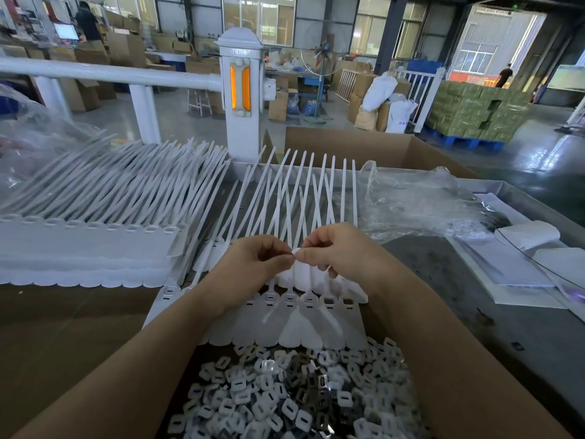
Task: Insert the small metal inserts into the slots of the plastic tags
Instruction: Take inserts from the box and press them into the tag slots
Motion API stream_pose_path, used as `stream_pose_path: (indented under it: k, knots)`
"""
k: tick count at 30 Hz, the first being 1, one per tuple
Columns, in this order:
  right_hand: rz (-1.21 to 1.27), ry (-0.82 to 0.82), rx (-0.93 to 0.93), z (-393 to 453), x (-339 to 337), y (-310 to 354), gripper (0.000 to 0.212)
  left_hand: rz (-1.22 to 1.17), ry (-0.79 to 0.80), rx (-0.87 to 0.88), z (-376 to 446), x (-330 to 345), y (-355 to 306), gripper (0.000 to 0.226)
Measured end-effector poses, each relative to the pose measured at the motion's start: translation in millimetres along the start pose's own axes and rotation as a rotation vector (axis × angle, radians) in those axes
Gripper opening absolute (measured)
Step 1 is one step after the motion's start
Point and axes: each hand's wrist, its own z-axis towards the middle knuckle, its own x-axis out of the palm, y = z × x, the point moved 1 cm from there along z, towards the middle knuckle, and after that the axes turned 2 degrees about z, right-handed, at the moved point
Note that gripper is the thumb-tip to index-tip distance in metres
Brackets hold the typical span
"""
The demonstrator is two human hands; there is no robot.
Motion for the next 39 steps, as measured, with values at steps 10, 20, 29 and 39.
stream_pose_path:
  k: [10,20,29,39]
  knots:
    - [0.063,0.117,0.028,-4,-2,0,0.009,0.086,0.046,0.010,-1,2,-3,0.011]
    - [0.018,0.136,0.182,-4,-10,-1,0.004,0.582,0.076,0.189,1,8,4,0.025]
    - [0.091,0.227,0.330,-13,-26,-8,0.014,0.952,0.018,0.110,10,23,13,0.049]
    - [-0.132,0.367,0.371,-15,-27,-6,0.014,0.988,-0.058,0.133,10,26,16,0.052]
